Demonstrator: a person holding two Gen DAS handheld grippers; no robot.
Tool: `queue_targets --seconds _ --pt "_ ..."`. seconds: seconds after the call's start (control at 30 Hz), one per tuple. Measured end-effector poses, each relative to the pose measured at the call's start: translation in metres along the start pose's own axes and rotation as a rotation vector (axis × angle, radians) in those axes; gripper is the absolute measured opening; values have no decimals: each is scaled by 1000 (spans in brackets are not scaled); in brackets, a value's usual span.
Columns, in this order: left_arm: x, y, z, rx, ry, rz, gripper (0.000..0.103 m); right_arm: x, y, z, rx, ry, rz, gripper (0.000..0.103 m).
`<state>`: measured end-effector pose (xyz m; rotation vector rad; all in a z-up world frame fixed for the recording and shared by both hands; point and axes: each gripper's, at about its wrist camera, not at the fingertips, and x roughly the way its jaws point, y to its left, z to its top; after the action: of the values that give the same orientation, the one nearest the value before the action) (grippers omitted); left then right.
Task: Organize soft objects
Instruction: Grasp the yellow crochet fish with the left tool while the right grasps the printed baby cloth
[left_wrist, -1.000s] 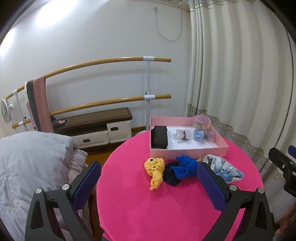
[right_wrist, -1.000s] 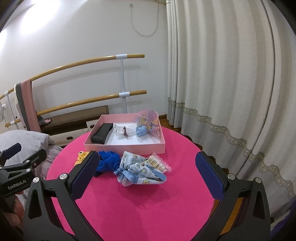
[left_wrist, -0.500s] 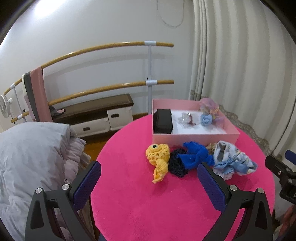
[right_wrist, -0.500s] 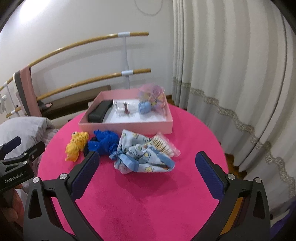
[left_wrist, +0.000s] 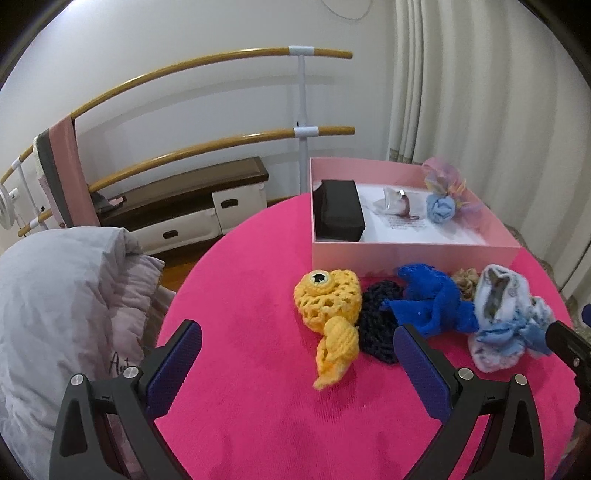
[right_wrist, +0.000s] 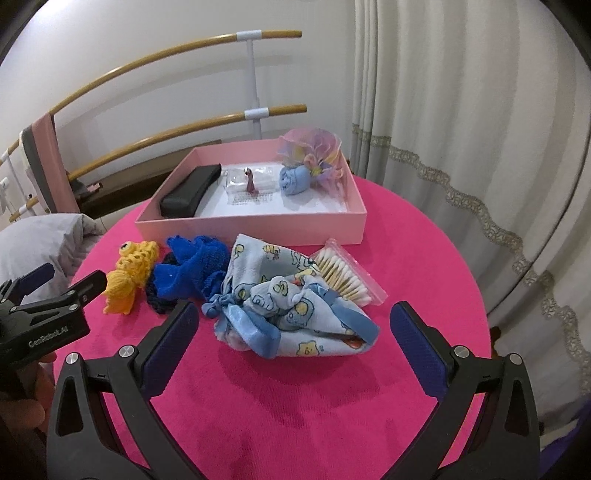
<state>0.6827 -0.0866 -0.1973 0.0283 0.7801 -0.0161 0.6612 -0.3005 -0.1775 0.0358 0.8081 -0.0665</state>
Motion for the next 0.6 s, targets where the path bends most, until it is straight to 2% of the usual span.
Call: queue_targets --seconds 0.33,0.5,0.6 --pt "55 -2 11 -10 31 3 103 30 1 7 -7 38 9 102" --pt "82 -4 15 -18 45 14 103 47 8 11 -26 53 23 96" --pt "100 -4 14 -22 63 8 99 55 11 13 -41 64 21 91"
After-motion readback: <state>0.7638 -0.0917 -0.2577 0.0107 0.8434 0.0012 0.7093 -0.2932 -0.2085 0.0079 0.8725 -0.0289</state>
